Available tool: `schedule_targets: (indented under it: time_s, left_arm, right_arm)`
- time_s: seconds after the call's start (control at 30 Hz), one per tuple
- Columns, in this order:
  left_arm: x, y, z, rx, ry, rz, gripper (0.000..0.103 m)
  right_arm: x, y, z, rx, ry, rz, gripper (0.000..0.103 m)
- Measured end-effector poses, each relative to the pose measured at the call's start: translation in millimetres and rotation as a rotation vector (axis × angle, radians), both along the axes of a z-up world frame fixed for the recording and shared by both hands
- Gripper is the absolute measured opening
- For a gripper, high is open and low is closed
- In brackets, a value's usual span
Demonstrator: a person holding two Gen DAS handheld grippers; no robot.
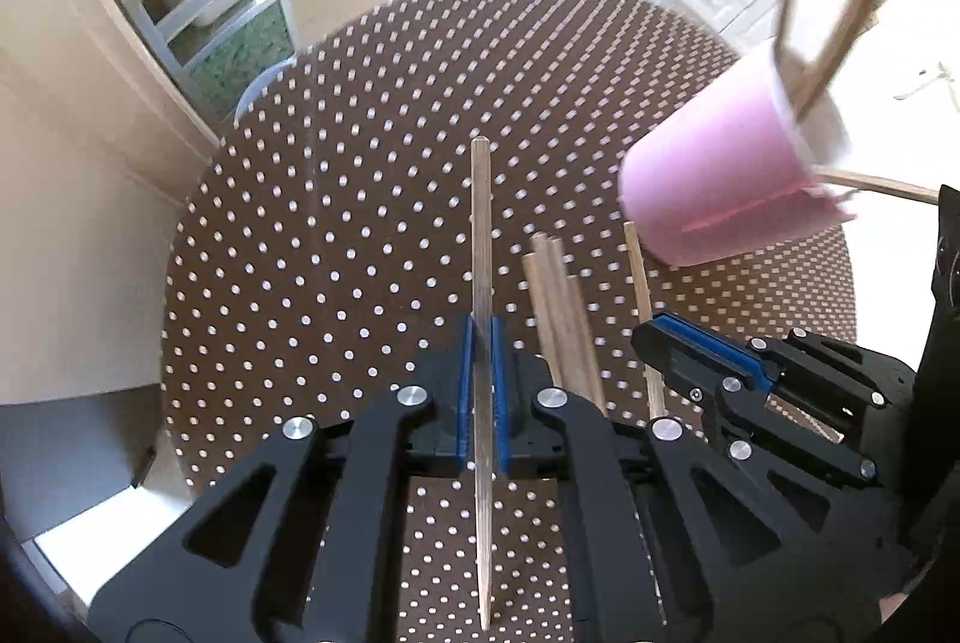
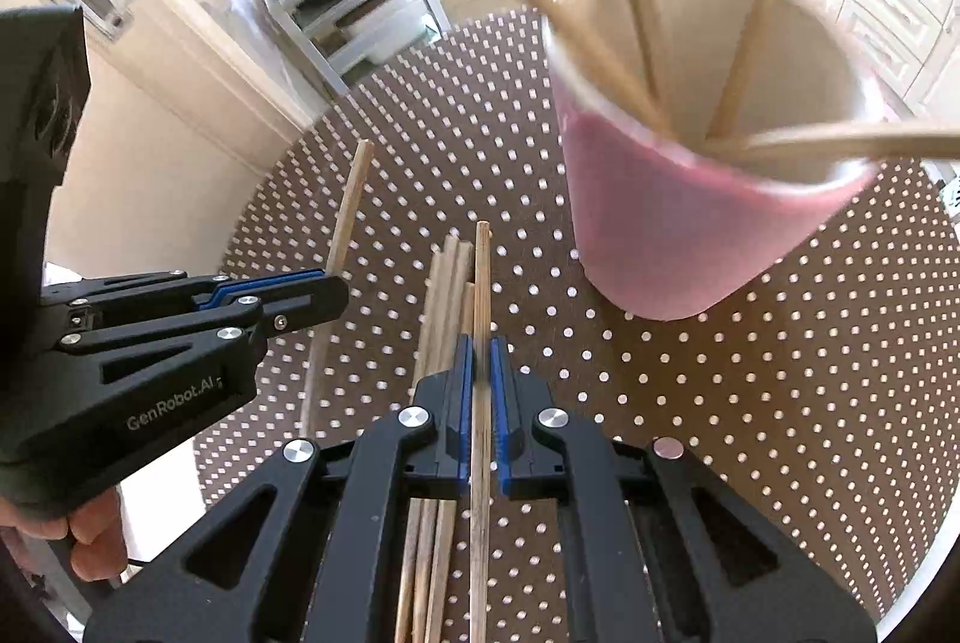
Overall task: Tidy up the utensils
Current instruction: 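Lift both held chopsticks upright and carry them above the pink cup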
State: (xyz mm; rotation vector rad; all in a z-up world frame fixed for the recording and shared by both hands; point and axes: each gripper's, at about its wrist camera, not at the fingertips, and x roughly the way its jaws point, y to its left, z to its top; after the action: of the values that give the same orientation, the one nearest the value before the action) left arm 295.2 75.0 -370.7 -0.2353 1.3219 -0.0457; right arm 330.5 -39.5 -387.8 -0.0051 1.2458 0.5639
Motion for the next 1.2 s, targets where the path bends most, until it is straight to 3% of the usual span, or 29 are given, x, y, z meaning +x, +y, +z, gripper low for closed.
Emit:
schedule_targets:
  time_s: [0.63,1.2]
  left_arm:
    - [-80,-12,143,-0.036,-0.298,-0.07,0.006]
    - [-85,-41,232,-0.065,-0.513,-0.099,0.006]
  right_arm:
    - [-55,-44,132,0.096,-0.269,-0.073,0.005]
    - [-50,-72,213,0.114,-0.496,-0.149,0.005]
